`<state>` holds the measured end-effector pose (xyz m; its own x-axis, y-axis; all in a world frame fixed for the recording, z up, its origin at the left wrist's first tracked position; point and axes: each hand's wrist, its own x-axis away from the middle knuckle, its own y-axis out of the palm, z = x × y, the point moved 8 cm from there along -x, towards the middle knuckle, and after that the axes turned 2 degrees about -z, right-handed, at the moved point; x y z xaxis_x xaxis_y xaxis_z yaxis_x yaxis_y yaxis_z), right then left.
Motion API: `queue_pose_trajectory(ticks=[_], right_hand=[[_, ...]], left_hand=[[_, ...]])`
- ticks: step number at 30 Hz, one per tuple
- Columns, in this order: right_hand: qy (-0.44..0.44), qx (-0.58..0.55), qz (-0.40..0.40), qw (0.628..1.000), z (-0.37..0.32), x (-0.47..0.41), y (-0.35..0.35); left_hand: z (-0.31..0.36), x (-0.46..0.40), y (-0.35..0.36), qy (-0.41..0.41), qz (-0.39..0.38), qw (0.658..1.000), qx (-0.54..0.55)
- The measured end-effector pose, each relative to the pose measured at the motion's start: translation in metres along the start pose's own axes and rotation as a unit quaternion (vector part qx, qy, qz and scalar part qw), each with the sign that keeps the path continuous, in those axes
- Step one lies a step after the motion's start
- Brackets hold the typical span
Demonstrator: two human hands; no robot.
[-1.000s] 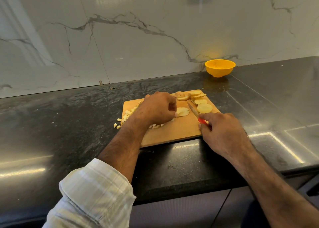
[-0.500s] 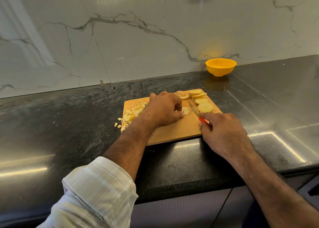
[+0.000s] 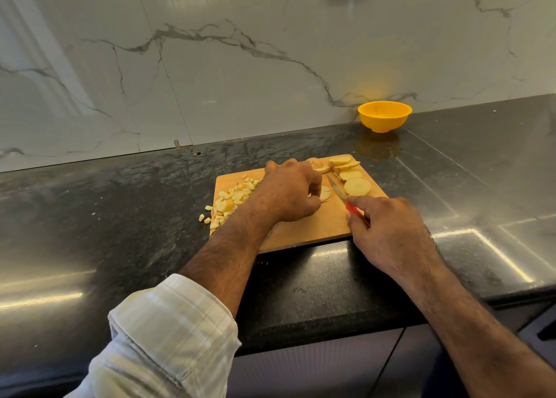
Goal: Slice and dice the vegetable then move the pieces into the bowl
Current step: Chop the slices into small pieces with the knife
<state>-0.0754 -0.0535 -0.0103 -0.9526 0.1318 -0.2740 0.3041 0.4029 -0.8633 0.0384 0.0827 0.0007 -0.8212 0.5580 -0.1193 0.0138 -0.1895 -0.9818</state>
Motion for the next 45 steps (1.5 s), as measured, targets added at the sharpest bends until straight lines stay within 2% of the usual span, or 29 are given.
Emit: queue_pose_trajectory(ticks=[9, 16, 19, 25, 34, 40, 45], right_hand=[[0.007, 0.023, -0.049, 0.999, -0.013, -0.002, 0.003], [0.002, 0.034, -0.004, 0.999, -0.022, 0.007, -0.015], [0.001, 0.048, -0.014, 0.999, -0.028, 0.016, -0.014], [0.011, 0.077, -0.085, 0.993, -0.038, 0.018, 0.009], [0.028, 0.105, -0.131, 0.985, -0.055, -0.004, 0.014], [0.032, 0.103, -0.083, 0.991, -0.046, 0.005, 0.0], [0.014, 0.101, -0.092, 0.991, -0.05, 0.021, 0.007]], left_hand=[[-0.019, -0.006, 0.006, -0.03, -0.018, 0.993, 0.117], [-0.021, -0.006, 0.002, -0.03, 0.019, 0.99, 0.133], [-0.022, -0.004, 0.006, -0.028, -0.013, 0.985, 0.172], [-0.019, -0.003, 0.008, -0.026, -0.028, 0.985, 0.17], [-0.011, -0.006, 0.003, -0.014, -0.027, 0.989, 0.142], [-0.02, 0.0, -0.001, -0.019, 0.003, 0.985, 0.17], [-0.018, -0.001, 0.0, -0.022, -0.001, 0.989, 0.144]])
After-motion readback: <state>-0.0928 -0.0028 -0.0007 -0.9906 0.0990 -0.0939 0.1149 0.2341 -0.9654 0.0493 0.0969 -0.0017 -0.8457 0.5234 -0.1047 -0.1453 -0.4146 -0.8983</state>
